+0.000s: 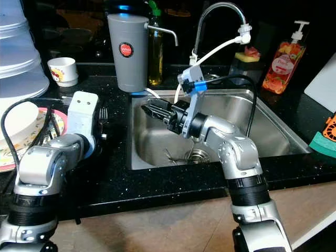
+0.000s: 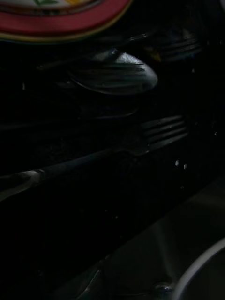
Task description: Kitchen organization
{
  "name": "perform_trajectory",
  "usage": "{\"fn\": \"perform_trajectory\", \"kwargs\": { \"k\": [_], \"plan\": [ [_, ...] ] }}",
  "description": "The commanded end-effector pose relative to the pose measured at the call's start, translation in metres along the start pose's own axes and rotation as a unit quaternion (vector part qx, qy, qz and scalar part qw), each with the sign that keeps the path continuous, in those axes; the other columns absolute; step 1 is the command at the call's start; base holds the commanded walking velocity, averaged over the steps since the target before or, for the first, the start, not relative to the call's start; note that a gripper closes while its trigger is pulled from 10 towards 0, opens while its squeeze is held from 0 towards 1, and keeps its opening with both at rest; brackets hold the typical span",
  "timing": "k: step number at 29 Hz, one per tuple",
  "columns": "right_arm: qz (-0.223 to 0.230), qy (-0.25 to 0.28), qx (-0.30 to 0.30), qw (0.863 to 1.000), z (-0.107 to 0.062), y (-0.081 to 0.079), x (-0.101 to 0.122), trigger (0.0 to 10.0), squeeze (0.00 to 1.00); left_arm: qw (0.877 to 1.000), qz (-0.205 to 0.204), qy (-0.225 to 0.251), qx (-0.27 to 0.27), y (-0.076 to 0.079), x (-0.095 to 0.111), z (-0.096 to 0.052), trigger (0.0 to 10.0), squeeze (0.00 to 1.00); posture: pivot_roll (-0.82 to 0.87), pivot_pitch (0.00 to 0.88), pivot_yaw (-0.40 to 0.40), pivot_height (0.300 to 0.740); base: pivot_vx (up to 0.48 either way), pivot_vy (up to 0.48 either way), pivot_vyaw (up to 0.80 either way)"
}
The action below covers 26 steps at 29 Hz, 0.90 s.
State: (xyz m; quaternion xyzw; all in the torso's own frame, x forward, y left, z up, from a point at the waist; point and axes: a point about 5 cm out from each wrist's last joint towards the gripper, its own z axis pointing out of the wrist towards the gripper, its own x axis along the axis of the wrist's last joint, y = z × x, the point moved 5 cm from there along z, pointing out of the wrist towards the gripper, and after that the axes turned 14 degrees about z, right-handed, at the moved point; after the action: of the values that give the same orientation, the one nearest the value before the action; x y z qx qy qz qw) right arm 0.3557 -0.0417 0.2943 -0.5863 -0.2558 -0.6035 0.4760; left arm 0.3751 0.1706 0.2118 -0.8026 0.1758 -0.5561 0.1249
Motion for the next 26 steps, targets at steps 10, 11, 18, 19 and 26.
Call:
{"fn": "perform_trajectory", "kwargs": {
  "k": [10,11,18,19,26],
  "plan": [
    [0.014,0.011,0.007,1.0,-0.005,-0.008,0.005,10.0,0.0,0.999,0.017,0.037,0.008,0.002,0.011,0.001,10.0,0.0,-0.02,0.053,-0.045,0.74,0.0,0.0,0.0],
    [0.014,0.011,0.007,1.0,-0.005,-0.008,0.005,10.0,0.0,0.999,0.017,0.037,0.008,0.002,0.011,0.001,10.0,0.0,-0.02,0.053,-0.045,0.74,0.0,0.0,0.0],
    [0.008,0.003,0.009,1.0,-0.007,-0.009,0.004,10.0,0.0,1.0,-0.024,0.01,-0.011,0.006,-0.002,0.003,10.0,0.0,-0.02,0.051,-0.046,0.74,0.0,0.0,0.0],
    [0.006,0.003,0.01,1.0,-0.007,-0.009,0.005,10.0,0.0,0.999,-0.031,0.005,-0.014,0.007,-0.003,0.003,10.0,0.0,-0.02,0.051,-0.046,0.74,0.0,0.0,0.0],
    [0.008,0.003,0.014,1.0,-0.006,-0.011,0.005,10.0,0.0,0.997,-0.037,-0.065,-0.035,0.011,-0.025,0.007,10.0,0.0,-0.02,0.047,-0.041,0.74,0.0,0.0,0.0]
  ]
}}
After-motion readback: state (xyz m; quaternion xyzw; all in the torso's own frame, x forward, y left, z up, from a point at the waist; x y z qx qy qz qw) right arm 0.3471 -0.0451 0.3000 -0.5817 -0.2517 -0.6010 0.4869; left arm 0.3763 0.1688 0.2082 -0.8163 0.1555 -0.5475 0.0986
